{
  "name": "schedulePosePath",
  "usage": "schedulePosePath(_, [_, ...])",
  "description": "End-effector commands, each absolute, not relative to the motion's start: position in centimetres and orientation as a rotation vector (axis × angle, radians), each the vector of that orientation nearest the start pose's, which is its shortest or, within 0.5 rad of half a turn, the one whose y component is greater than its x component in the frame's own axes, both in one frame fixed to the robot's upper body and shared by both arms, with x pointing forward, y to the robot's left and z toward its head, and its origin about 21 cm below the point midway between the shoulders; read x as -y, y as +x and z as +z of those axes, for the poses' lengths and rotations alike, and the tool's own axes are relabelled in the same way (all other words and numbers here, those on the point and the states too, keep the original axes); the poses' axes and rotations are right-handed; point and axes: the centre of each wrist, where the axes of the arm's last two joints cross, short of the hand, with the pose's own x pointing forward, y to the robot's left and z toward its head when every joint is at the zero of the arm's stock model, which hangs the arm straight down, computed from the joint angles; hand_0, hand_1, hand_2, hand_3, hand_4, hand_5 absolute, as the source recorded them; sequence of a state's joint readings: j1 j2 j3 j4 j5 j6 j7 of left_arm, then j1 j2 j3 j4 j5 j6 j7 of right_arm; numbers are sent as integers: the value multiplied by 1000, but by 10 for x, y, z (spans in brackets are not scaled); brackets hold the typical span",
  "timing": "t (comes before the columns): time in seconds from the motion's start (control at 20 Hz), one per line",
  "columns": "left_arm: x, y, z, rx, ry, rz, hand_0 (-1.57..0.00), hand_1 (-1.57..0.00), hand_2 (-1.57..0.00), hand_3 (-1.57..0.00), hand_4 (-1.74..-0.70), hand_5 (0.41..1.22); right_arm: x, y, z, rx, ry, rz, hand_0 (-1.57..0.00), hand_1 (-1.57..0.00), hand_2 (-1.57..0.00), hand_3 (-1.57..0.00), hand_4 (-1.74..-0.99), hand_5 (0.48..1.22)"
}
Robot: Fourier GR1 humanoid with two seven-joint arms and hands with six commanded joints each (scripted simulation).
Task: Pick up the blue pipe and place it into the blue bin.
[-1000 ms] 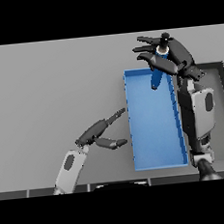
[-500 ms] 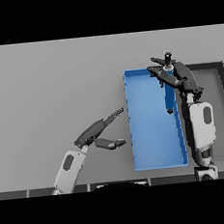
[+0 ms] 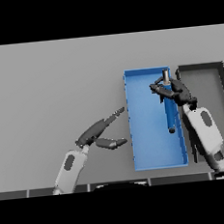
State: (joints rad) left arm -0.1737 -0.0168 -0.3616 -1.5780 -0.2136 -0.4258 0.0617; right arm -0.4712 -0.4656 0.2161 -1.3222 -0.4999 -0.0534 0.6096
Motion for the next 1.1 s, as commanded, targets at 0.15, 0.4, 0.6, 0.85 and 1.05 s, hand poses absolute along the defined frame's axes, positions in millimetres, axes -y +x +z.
schedulePosePath(0.15, [-118,264,41,1574,-428,-879,1,1,1,1,-921,493,255,353,91,943,53,151,-1084,-1025,-987,-291,-1469,1148])
schedulePosePath(0.4, [-117,264,42,1565,-423,-879,1,1,1,1,-924,494,251,349,103,944,-65,387,-354,-335,-323,-95,-1279,1010])
schedulePosePath(0.6, [-118,264,41,1571,-428,-880,1,1,1,1,-927,496,247,345,104,898,-111,549,-145,-137,-132,-38,-1205,837])
schedulePosePath(0.85, [-119,263,38,1566,-423,-880,1,1,1,1,-931,496,245,346,103,858,-135,641,-47,-44,-42,-12,-1125,747])
schedulePosePath(1.05, [-119,261,38,1569,-433,-879,1,1,1,1,-930,495,244,344,101,862,-140,691,-19,-17,-17,-4,-1084,714])
